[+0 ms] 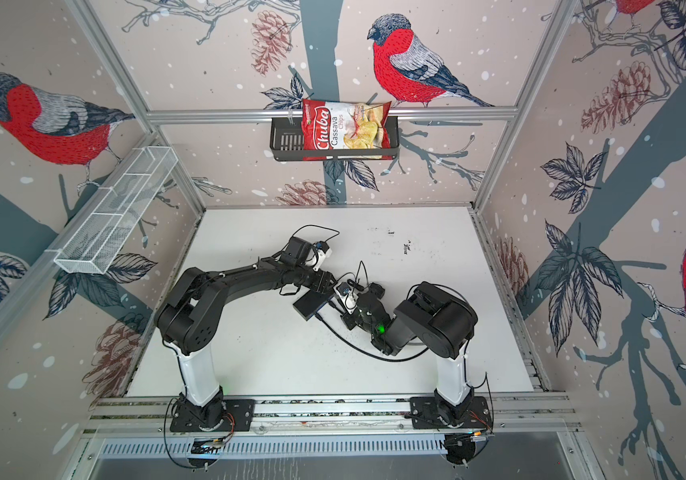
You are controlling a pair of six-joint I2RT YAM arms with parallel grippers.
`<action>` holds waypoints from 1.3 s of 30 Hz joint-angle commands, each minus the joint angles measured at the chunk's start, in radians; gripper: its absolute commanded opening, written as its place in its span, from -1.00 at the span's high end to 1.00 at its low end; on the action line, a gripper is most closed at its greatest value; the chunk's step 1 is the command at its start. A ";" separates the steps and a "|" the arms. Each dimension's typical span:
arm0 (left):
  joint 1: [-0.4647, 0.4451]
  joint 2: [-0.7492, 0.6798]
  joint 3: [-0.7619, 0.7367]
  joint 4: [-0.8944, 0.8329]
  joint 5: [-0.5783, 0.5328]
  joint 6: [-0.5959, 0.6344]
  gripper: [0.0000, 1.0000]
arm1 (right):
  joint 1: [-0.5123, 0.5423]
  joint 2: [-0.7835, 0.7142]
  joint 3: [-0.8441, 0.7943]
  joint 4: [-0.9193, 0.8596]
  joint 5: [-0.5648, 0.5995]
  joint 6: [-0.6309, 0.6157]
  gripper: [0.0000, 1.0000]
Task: Insert the plug into the switch port
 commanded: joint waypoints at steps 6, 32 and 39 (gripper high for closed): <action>-0.036 0.002 -0.023 0.003 0.095 -0.018 -0.40 | 0.004 0.020 0.030 0.080 0.026 -0.001 1.00; -0.104 0.009 -0.100 0.121 0.137 -0.112 -0.35 | -0.012 0.039 0.137 0.052 0.024 -0.015 1.00; -0.104 0.014 -0.130 0.153 0.154 -0.124 -0.35 | -0.032 0.038 0.153 0.071 -0.011 -0.010 1.00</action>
